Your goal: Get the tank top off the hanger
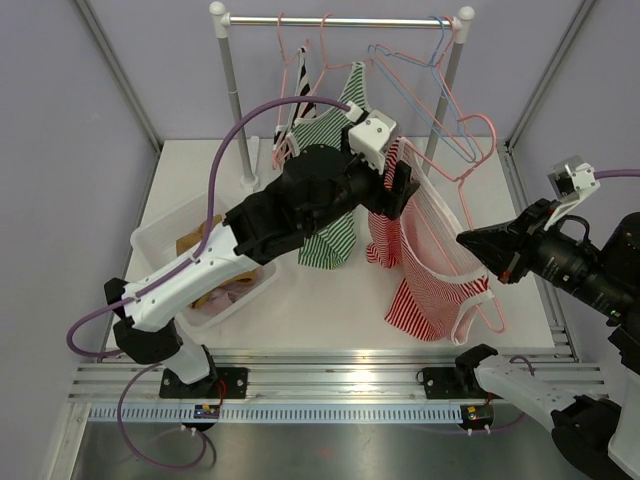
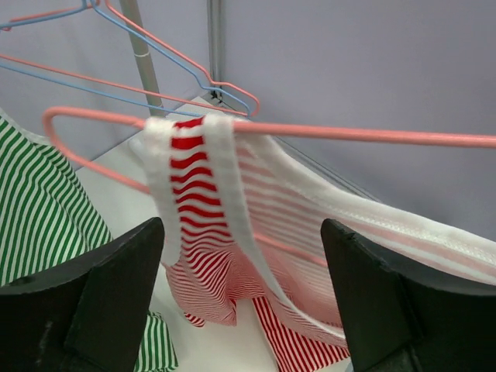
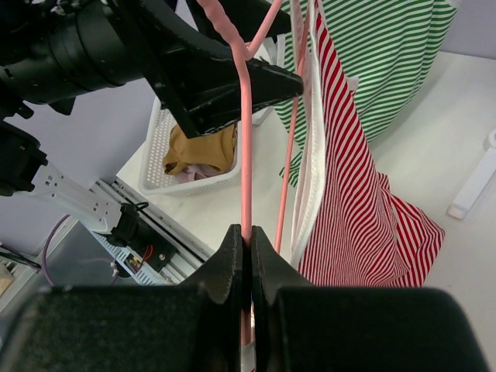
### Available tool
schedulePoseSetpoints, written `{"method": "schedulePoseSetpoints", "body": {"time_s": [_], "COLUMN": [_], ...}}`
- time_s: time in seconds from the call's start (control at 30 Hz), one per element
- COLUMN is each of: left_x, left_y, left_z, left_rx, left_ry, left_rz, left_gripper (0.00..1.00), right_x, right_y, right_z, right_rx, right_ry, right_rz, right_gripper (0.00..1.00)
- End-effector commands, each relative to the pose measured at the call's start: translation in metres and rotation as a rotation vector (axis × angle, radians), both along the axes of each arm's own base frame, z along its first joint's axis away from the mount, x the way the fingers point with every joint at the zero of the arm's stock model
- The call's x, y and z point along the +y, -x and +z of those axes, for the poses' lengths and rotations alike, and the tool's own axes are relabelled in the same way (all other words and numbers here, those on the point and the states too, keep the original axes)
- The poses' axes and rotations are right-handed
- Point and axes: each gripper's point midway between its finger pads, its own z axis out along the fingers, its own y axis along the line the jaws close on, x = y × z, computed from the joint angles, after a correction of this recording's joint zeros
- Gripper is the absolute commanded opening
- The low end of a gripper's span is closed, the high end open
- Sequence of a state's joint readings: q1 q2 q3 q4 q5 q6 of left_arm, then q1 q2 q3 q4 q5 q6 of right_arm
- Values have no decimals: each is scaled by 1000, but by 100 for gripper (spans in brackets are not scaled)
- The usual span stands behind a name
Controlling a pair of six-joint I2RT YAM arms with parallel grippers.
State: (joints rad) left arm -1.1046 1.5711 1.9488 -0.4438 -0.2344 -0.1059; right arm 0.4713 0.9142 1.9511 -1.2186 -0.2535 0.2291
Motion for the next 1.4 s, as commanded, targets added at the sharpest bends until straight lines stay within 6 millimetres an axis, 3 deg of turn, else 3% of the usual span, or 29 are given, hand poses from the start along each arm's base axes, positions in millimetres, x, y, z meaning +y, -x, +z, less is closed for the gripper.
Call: {"method": "schedulePoseSetpoints", "body": {"time_s": [0.0,0.1,0.13,0.3,0.4,0.67,0.77,0.83,0.87,0.97,1.03,1.07,1.1,1.17,1.2,1.27,1.33,1.37], "left_x": [0,6,10,30,46,149,166,168,175,174,161,151,142,138,134,114,89,80], "left_y": [-7,-16,-20,-31,-37,-70,-77,-80,-84,-89,-83,-81,-68,-61,-50,-36,5,18], "left_z": [30,29,27,22,17,-2,-14,-18,-29,-36,-44,-39,-32,-40,-33,-36,-17,-30], "left_rx": [-79,-82,-81,-81,-70,65,117,155,181,245,264,252,258,277,277,254,192,187], "left_ry": [69,59,53,43,39,106,121,140,108,120,102,136,168,188,209,226,264,234], "left_rz": [47,110,140,255,337,734,759,761,787,753,660,603,500,464,395,249,2,-58], "left_gripper": [69,46,31,4,0,0,0,0,0,0,0,0,0,0,0,0,0,0], "right_x": [7,3,1,0,1,3,0,1,1,0,0,2,3,5,3,-1,7,15], "right_y": [11,9,9,5,1,23,37,39,40,38,36,31,31,26,22,10,11,8], "right_z": [12,5,4,-6,-21,-54,-52,-52,-53,-53,-46,-52,-41,-37,-34,-17,-4,9], "right_rx": [-47,-42,-43,-29,-9,-32,-76,-89,-93,-118,-165,-163,-231,-307,-330,-401,-454,-493], "right_ry": [-40,-23,-18,3,33,67,57,60,63,67,47,48,20,11,-4,-75,-130,-191], "right_rz": [65,40,34,22,28,122,149,161,164,158,151,152,149,149,122,49,87,110], "right_gripper": [0,0,0,0,0,0,0,0,0,0,0,0,0,0,0,0,0,0]}}
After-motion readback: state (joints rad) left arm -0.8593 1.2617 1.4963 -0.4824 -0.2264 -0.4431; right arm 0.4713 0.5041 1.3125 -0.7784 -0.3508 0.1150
